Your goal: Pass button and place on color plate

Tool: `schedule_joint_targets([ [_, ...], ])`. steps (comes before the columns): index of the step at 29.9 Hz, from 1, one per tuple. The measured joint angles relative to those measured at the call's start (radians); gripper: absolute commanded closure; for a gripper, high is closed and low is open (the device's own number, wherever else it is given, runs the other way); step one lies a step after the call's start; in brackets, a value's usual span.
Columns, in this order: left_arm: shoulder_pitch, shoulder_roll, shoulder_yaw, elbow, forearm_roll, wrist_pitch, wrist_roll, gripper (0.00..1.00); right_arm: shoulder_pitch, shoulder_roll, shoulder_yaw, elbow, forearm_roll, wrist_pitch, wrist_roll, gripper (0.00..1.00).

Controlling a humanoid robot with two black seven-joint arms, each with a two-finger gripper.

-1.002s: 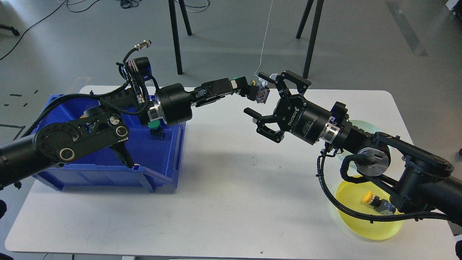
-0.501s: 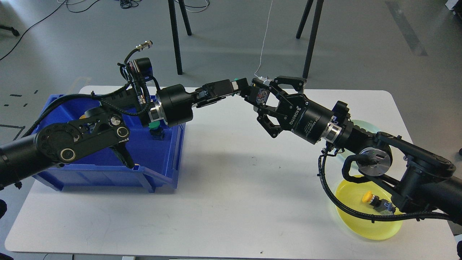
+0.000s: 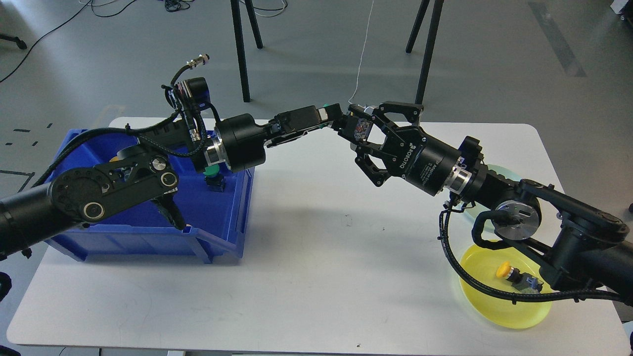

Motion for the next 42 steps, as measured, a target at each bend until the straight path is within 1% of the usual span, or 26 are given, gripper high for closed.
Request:
schedule_joint_targets([
  [4,0.001,0.0,0.0,0.0,0.0,0.0,0.0,0.25,-0.045,-0.046,0.044,0.002,0.002,-0.003,0.001,0.94],
  [7,0.002,0.002,-0.001,0.0,-0.001,0.0,0.0,0.25,-0.135,-0.08,0.145,-0.006,0.004,-0.018,0.002,0.94],
  [11,0.003,0.003,-0.002,0.0,-0.001,0.0,0.0,0.25,-0.302,-0.12,0.321,-0.01,0.023,-0.073,0.002,0.94],
  [13,0.003,0.005,-0.002,0.001,-0.001,0.0,0.0,0.25,-0.387,-0.125,0.409,-0.018,0.061,-0.125,-0.002,0.93],
  [15,0.004,0.006,-0.002,0.001,-0.007,0.001,0.0,0.24,-0.45,-0.125,0.466,-0.042,0.134,-0.211,-0.011,0.93],
  [18,0.006,0.007,-0.004,0.001,-0.02,0.002,0.0,0.24,-0.489,-0.12,0.483,-0.094,0.243,-0.323,-0.033,0.93],
  [22,0.009,0.008,-0.008,0.001,-0.026,0.003,0.0,0.24,-0.503,-0.111,0.481,-0.146,0.314,-0.422,-0.055,0.92],
  [23,0.009,0.008,-0.008,0.001,-0.026,0.003,0.0,0.24,-0.503,-0.105,0.481,-0.157,0.319,-0.445,-0.062,0.9],
  [25,0.009,0.008,-0.008,0.001,-0.028,0.004,0.0,0.24,-0.497,-0.083,0.477,-0.181,0.323,-0.483,-0.089,0.82],
  [26,0.009,0.008,-0.008,0.001,-0.028,0.004,0.0,0.24,-0.487,-0.07,0.476,-0.196,0.324,-0.5,-0.107,0.8],
  [27,0.009,0.007,-0.008,0.001,-0.028,0.005,0.0,0.24,-0.474,-0.057,0.475,-0.214,0.324,-0.516,-0.125,0.75],
  [28,0.009,0.007,-0.008,0.001,-0.028,0.005,0.0,0.24,-0.462,-0.046,0.474,-0.23,0.324,-0.528,-0.14,0.7],
  [30,0.01,0.006,-0.008,0.001,-0.029,0.006,0.0,0.23,-0.442,-0.024,0.469,-0.259,0.324,-0.546,-0.17,0.66],
  [31,0.011,0.006,-0.008,0.001,-0.029,0.007,0.0,0.23,-0.437,-0.016,0.467,-0.268,0.324,-0.551,-0.18,0.61],
  [32,0.011,0.006,-0.008,0.001,-0.029,0.007,0.0,0.23,-0.432,-0.009,0.464,-0.276,0.324,-0.553,-0.189,0.54],
  [33,0.012,0.006,-0.009,0.001,-0.029,0.007,0.0,0.21,-0.426,-0.005,0.462,-0.28,0.323,-0.555,-0.194,0.44],
  [34,0.013,0.006,-0.01,0.001,-0.029,0.007,0.0,0.18,-0.42,-0.002,0.461,-0.282,0.323,-0.555,-0.196,0.34],
  [36,0.015,0.005,-0.017,0.004,-0.038,0.007,0.0,0.13,-0.414,0.0,0.461,-0.282,0.323,-0.556,-0.198,0.1],
  [37,0.017,0.005,-0.025,0.01,-0.054,0.007,0.0,0.12,-0.412,0.0,0.461,-0.28,0.323,-0.556,-0.199,0.02],
  [42,0.028,0.0,-0.079,0.079,-0.235,0.009,0.0,0.08,-0.411,-0.007,0.471,-0.234,0.325,-0.54,-0.199,0.02],
])
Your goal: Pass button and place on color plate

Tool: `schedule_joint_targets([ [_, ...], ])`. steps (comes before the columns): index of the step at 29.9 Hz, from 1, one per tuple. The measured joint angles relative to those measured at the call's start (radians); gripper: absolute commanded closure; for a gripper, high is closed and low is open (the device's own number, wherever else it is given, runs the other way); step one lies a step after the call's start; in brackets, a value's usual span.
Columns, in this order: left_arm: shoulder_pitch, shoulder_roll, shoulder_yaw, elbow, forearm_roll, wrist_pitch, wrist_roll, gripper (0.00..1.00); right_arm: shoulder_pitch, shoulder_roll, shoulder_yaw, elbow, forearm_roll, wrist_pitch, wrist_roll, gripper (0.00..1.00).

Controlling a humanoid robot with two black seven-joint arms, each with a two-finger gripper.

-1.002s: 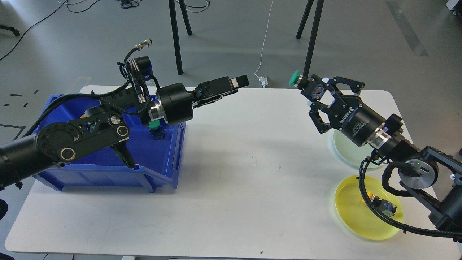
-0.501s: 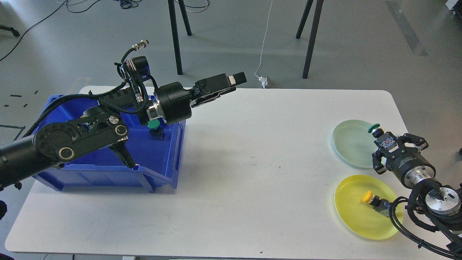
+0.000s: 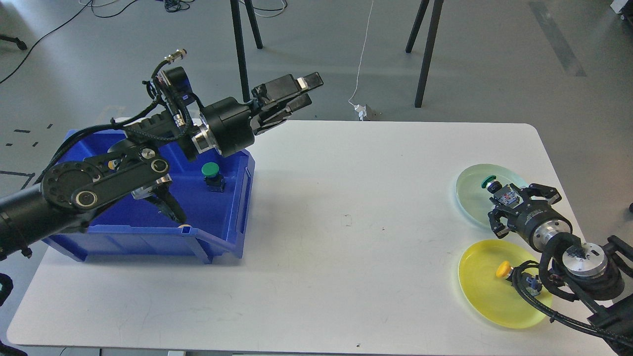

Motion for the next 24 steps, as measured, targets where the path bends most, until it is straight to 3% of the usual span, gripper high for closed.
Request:
schedule_joint_targets([
  [12,0.028,0.075,-0.027,0.017,-0.208,-0.009,0.0,0.07,-0.002,-0.029,0.051,0.117,-0.004,0.045,0.008,0.02],
  [15,0.05,0.1,-0.069,0.007,-0.242,-0.049,0.0,0.05,-0.003,-0.051,0.063,0.177,-0.018,0.164,0.019,0.02],
  [20,0.137,0.115,-0.192,0.015,-0.358,-0.289,0.0,0.01,0.064,-0.14,0.068,0.243,-0.097,0.467,0.066,0.02],
  [24,0.219,0.119,-0.246,0.034,-0.444,-0.339,0.0,0.01,0.169,-0.181,-0.017,0.236,-0.119,0.553,0.076,0.02],
])
